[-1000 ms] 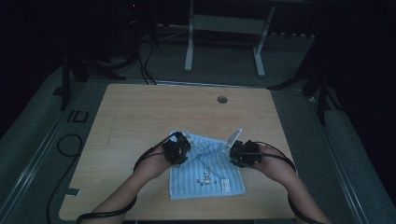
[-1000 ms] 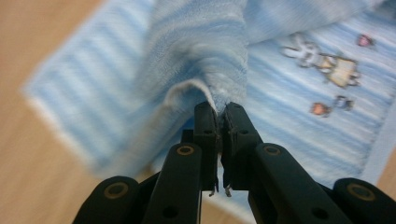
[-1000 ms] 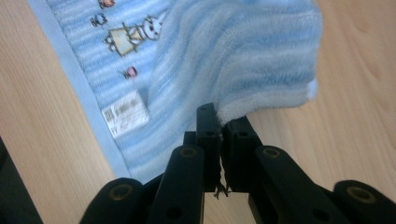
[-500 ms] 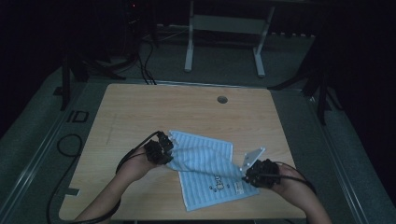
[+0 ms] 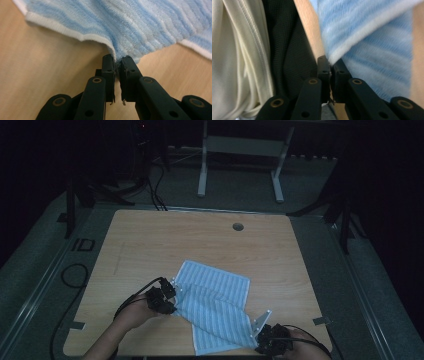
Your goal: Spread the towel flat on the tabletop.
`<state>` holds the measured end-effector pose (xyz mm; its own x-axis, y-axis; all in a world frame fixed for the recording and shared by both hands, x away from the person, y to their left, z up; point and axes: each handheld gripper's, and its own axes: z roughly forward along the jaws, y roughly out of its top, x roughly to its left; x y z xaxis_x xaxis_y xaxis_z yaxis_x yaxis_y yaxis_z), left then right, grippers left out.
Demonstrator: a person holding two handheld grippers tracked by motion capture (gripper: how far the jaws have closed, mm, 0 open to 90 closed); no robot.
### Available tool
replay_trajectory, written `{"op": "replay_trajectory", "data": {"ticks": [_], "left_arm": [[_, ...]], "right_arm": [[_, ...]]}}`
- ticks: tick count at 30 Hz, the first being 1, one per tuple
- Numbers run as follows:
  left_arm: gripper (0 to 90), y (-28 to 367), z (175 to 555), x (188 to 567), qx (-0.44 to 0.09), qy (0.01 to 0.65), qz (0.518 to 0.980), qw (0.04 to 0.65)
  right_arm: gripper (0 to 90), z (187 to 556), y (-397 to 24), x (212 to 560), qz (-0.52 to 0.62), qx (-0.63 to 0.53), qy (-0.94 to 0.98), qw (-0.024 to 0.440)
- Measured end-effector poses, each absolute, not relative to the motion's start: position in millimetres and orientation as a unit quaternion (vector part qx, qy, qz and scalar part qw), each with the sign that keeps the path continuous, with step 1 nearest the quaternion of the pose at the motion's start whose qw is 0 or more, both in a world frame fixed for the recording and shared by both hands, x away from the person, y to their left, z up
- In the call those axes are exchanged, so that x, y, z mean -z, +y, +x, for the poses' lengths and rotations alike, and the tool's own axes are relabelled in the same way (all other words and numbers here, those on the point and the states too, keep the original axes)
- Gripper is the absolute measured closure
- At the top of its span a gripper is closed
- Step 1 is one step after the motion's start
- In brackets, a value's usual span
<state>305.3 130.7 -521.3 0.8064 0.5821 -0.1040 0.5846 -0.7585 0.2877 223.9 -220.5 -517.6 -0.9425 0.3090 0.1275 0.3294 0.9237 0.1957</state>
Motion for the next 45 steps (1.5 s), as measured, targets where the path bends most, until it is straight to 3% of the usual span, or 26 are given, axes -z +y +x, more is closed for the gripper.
{"op": "replay_trajectory", "data": {"ticks": [1,2,4,6,11,13,16,20,23,27,32,36,38,42,45], "left_arm": [[81.6,130.7,305.3,521.3,0.004,0.311,0.938,0.155],[81.6,130.7,305.3,521.3,0.004,0.311,0.938,0.155],[67.7,139.0,300.6,516.9,0.018,0.301,0.943,0.143],[61.8,146.1,297.1,505.2,0.022,0.301,0.940,0.158],[57.9,160.2,301.0,470.5,-0.018,0.300,0.936,0.184],[60.0,158.9,310.6,462.3,-0.032,0.298,0.935,0.188],[66.8,148.8,328.9,457.7,-0.061,0.290,0.939,0.177],[66.4,129.5,356.9,458.0,-0.078,0.254,0.946,0.187],[65.2,116.2,381.2,466.8,-0.086,0.259,0.944,0.184],[60.1,109.3,405.3,486.3,-0.059,0.285,0.936,0.197],[55.2,103.3,414.2,507.5,-0.054,0.274,0.941,0.190],[55.3,96.8,411.7,522.5,-0.048,0.265,0.951,0.150],[57.0,96.4,412.0,523.0,-0.047,0.273,0.948,0.157],[85.4,89.1,414.3,521.5,-0.035,0.279,0.948,0.151],[87.5,83.5,418.2,517.6,-0.040,0.277,0.950,0.141]], "right_arm": [[82.2,223.9,-220.5,517.6,-0.163,0.108,-0.980,0.047],[75.9,223.3,-221.6,517.9,-0.161,0.102,-0.981,0.049],[71.8,224.6,-229.4,504.7,-0.169,0.110,-0.979,0.039],[71.8,230.7,-236.9,486.7,-0.174,0.124,-0.977,0.015],[89.5,259.9,-239.4,453.3,-0.168,0.134,-0.975,-0.053],[90.0,276.4,-232.6,448.7,-0.164,0.148,-0.974,-0.058],[90.0,297.4,-215.4,451.3,-0.159,0.147,-0.975,-0.060],[88.9,326.9,-186.3,464.0,-0.169,0.143,-0.972,-0.072],[72.9,348.5,-174.4,476.5,-0.185,0.148,-0.969,-0.073],[63.7,371.5,-168.6,496.6,-0.218,0.138,-0.964,-0.068],[63.4,375.4,-167.6,517.2,-0.227,0.116,-0.965,-0.068],[75.1,374.0,-168.8,519.2,-0.225,0.119,-0.964,-0.074],[83.0,374.3,-167.8,519.5,-0.217,0.120,-0.967,-0.064],[86.5,382.4,-168.6,518.8,-0.216,0.116,-0.969,-0.043],[87.2,389.7,-169.6,515.4,-0.202,0.109,-0.972,-0.047]]}}
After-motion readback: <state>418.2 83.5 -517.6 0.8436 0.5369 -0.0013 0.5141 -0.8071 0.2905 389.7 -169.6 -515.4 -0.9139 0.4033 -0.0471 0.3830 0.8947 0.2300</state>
